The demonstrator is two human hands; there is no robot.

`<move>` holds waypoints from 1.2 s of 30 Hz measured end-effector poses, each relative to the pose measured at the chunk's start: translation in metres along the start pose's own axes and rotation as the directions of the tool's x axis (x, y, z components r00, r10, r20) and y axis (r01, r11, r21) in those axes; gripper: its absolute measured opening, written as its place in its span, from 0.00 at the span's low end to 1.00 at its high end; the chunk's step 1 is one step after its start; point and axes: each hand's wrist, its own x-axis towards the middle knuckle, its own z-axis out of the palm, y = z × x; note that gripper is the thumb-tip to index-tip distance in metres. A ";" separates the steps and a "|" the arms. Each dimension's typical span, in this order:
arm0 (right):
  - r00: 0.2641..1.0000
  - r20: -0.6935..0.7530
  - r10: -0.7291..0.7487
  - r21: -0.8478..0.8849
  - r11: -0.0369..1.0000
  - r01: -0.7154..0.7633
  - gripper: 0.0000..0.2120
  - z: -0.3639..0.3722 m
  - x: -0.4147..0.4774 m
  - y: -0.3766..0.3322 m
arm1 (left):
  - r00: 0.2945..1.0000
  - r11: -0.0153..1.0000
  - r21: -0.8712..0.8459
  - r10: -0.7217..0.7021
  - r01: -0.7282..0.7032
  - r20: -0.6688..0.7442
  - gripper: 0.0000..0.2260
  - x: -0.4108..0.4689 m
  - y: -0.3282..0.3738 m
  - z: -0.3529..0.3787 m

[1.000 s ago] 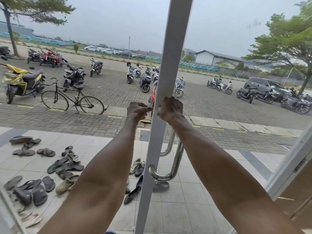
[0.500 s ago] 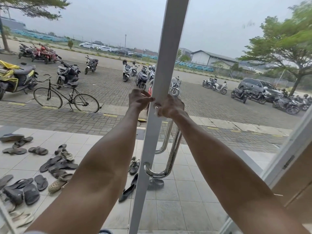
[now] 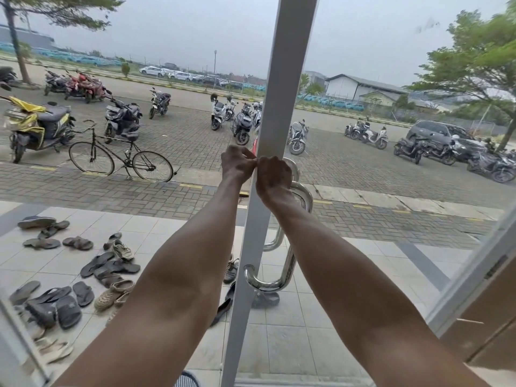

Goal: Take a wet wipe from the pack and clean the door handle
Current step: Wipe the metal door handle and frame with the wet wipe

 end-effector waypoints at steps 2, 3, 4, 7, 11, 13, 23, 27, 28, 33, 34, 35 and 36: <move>1.000 -0.003 -0.006 0.034 0.999 0.006 0.09 -0.002 -0.007 0.010 | 1.000 1.000 0.001 -0.003 0.003 -0.009 0.11 -0.005 -0.001 0.003; 1.000 -0.001 -0.010 0.048 0.999 0.010 0.08 -0.004 -0.010 0.016 | 1.000 1.000 0.003 -0.003 0.003 -0.017 0.11 -0.006 -0.001 0.005; 1.000 0.000 -0.009 0.061 0.998 0.009 0.07 -0.007 -0.013 0.023 | 1.000 1.000 0.008 -0.006 0.007 -0.023 0.11 -0.007 -0.001 0.007; 1.000 -0.001 0.013 0.104 0.995 -0.013 0.11 -0.013 -0.018 0.038 | 0.999 0.999 0.047 -0.019 0.021 -0.043 0.09 -0.008 0.000 0.011; 1.000 0.001 -0.001 0.077 0.997 0.001 0.09 -0.014 -0.017 0.035 | 0.996 0.997 0.075 -0.024 0.030 -0.086 0.06 -0.010 0.002 0.015; 1.000 -0.009 -0.014 0.054 0.998 0.014 0.09 -0.012 -0.016 0.027 | 0.995 0.997 0.073 -0.023 0.030 -0.095 0.05 -0.010 0.002 0.016; 1.000 0.005 -0.026 0.063 0.998 0.025 0.12 -0.002 0.002 0.006 | 0.993 0.988 0.142 -0.036 0.052 -0.110 0.03 -0.003 0.007 0.015; 0.999 0.005 -0.049 0.083 0.995 0.049 0.08 -0.002 -0.011 0.019 | 0.986 0.990 0.095 -0.092 0.105 -0.138 0.05 -0.009 0.009 0.019; 0.999 -0.007 -0.053 0.088 0.995 0.053 0.06 -0.002 -0.016 0.026 | 0.983 0.990 0.080 -0.106 0.119 -0.150 0.06 -0.011 0.009 0.020; 0.997 -0.036 -0.070 0.109 0.991 0.074 0.07 -0.006 -0.032 0.058 | 0.977 0.985 0.081 -0.135 0.150 -0.166 0.09 -0.012 0.010 0.023; 0.997 -0.035 -0.067 0.106 0.992 0.071 0.07 -0.007 -0.031 0.058 | 0.983 0.984 0.123 -0.111 0.130 -0.148 0.09 -0.012 0.011 0.024; 0.997 -0.036 -0.065 0.107 0.992 0.069 0.06 -0.008 -0.030 0.055 | 0.990 0.982 0.164 -0.079 0.098 -0.115 0.08 -0.012 0.011 0.025; 0.997 -0.036 -0.065 0.109 0.992 0.069 0.05 -0.009 -0.028 0.051 | 0.996 0.979 0.197 -0.046 0.059 -0.073 0.08 -0.012 0.011 0.025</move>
